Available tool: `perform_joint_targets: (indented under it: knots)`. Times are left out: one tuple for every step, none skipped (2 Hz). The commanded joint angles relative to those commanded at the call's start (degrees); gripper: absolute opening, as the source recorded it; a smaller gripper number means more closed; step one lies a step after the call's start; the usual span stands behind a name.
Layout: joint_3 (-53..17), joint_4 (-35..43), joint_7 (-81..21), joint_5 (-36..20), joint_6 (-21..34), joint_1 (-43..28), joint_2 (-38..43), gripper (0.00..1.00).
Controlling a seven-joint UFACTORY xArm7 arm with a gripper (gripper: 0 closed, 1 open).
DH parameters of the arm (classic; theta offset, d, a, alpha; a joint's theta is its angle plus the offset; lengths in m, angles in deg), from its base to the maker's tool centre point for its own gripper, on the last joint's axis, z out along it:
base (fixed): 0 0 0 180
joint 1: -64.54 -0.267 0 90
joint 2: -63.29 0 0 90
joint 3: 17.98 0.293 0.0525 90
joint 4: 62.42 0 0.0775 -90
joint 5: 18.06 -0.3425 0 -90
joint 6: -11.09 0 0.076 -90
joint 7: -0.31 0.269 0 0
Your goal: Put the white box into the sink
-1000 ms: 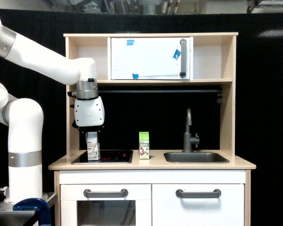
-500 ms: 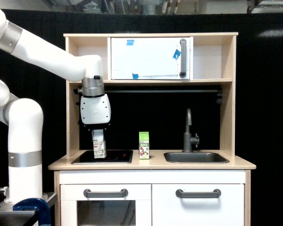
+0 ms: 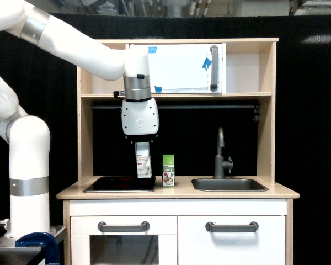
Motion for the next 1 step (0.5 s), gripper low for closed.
perform_joint_targets:
  knots:
    - [-5.99,16.61,-8.7,-8.95,-4.64,-5.35,23.29,0.0]
